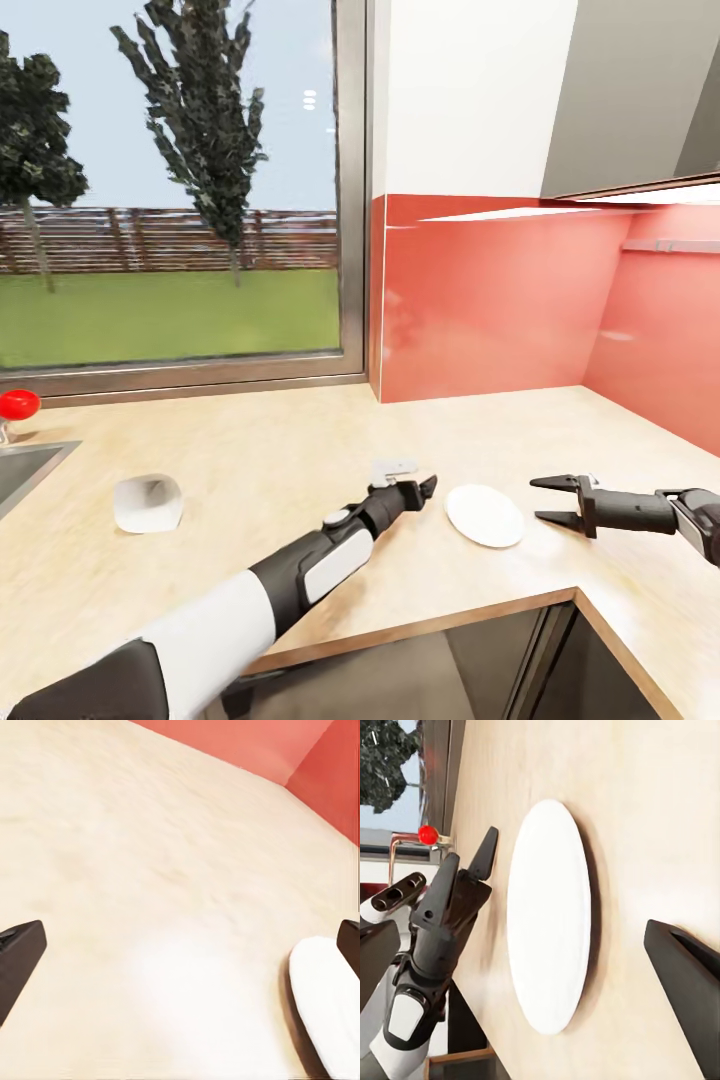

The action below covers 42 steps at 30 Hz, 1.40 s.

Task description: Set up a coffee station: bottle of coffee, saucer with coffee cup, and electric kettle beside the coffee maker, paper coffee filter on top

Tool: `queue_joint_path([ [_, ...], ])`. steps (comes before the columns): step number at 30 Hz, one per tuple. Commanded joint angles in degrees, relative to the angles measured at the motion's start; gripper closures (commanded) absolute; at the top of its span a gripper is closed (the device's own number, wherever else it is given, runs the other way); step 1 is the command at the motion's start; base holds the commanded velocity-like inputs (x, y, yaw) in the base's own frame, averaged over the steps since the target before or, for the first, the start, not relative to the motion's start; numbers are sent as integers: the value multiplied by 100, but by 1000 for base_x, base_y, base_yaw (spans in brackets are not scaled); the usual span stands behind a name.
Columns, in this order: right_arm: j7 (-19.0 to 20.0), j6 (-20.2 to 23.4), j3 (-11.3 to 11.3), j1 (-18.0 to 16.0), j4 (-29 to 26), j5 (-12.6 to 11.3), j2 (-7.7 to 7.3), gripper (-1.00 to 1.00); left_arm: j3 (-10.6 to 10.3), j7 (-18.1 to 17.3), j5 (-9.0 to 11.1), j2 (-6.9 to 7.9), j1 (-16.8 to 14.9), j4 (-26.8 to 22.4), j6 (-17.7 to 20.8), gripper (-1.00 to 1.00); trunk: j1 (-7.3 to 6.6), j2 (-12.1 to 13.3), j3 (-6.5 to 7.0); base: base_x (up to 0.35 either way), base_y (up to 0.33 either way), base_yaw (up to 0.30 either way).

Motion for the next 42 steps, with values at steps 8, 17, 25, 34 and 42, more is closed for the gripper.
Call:
queue_joint_path([
  [8,11,146,250,7,8,42,1,-100,-174,-1,291,0,164,-3,457,-100,1,-1,-10,0,-9,0],
  [17,6,146,247,7,8,42,50,-100,-280,-3,316,0,168,-271,465,-100,1,-1,-10,0,-134,0],
  [25,-2,146,244,7,13,35,80,-100,-454,-3,316,0,164,-419,466,-100,1,-1,-10,0,-12,0],
  [34,-32,146,244,7,25,39,126,-100,-456,5,316,0,164,-411,466,-100,1,-1,-10,0,0,0],
  [42,-31,146,246,7,55,42,156,-100,-456,4,316,0,165,-403,457,-100,1,-1,-10,0,0,0],
])
